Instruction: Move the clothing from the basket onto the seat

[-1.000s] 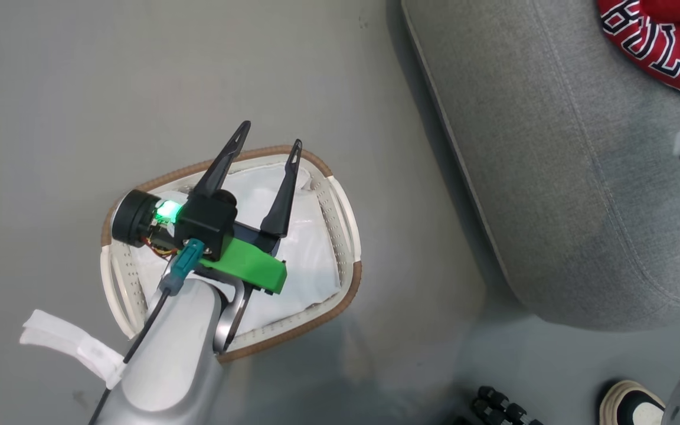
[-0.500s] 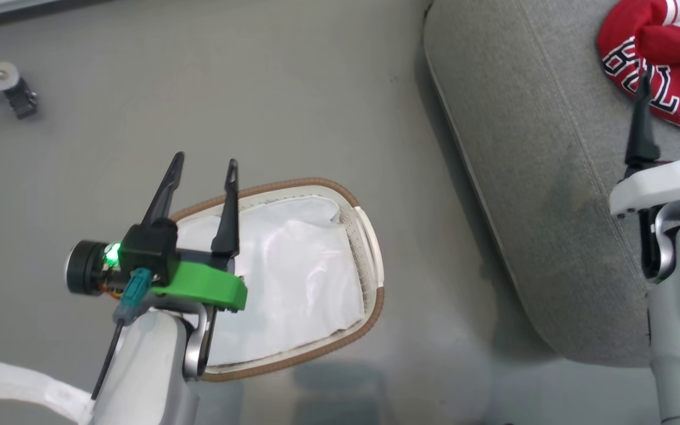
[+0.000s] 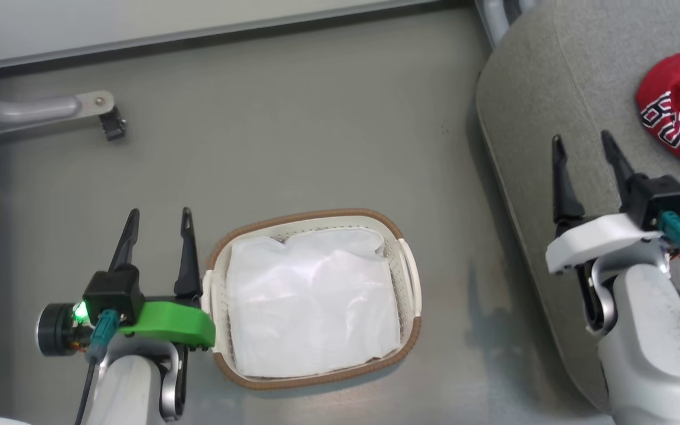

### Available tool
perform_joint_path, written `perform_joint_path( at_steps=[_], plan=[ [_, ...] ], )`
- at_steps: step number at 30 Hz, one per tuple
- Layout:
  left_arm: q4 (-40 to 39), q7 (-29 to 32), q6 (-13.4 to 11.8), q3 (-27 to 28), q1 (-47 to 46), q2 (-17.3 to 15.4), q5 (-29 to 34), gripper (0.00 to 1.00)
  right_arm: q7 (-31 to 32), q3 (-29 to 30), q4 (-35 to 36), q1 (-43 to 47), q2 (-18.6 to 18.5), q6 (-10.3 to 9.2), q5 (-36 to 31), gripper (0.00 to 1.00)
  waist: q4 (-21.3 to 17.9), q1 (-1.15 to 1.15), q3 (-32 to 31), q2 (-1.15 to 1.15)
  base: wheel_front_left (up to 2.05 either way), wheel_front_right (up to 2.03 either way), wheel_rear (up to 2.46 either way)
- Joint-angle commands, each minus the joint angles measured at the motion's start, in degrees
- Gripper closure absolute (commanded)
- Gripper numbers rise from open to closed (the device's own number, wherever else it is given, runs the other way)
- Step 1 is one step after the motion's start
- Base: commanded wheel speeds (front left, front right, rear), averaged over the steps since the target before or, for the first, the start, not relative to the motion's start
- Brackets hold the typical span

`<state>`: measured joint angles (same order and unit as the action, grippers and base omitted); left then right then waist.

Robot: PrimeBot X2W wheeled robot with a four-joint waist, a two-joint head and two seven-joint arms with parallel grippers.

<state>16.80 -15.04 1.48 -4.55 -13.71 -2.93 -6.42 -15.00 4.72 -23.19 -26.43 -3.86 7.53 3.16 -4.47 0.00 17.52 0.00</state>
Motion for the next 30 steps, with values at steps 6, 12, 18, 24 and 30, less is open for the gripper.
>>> perform_joint_path(
  at_steps=[6, 12, 18, 24, 30],
  plan=[
    [0.9, -0.2, -1.4, 1.7, 3.4, -0.1, -0.2, 0.00, -0.3, -2.9, 0.0, 4.1, 0.4, -0.08, 1.1, 0.00, 2.7, 0.00, -4.0, 0.00, 0.00, 0.00, 0.00],
    [0.0, -0.2, -1.1, 2.5, 5.8, -0.1, -1.3, 0.00, -0.3, -5.0, 0.1, 6.8, 0.6, -0.08, 2.0, 0.00, 3.3, 0.00, -6.7, 0.00, 0.00, 0.00, 0.00],
    [-0.7, -0.2, -1.0, 3.1, 9.3, -0.1, -2.5, 0.00, -0.3, -7.2, 1.7, 10.3, 0.7, -0.08, 2.9, 0.00, 3.8, 0.00, -10.0, 0.00, 0.00, 0.00, 0.00],
    [-0.8, -0.2, -0.6, 3.5, 11.5, -0.1, -2.8, 0.00, -0.3, -8.5, 1.9, 12.7, 0.8, -0.08, 3.6, 0.00, 4.2, 0.00, -12.1, 0.00, 0.00, 0.00, 0.00],
    [-0.7, -0.2, 0.0, 3.8, 13.2, -0.1, -3.6, 0.00, -0.3, -9.4, 1.6, 14.7, 0.8, -0.08, 4.2, 0.00, 4.6, 0.00, -14.0, 0.00, 0.00, 0.00, 0.00]
  ],
)
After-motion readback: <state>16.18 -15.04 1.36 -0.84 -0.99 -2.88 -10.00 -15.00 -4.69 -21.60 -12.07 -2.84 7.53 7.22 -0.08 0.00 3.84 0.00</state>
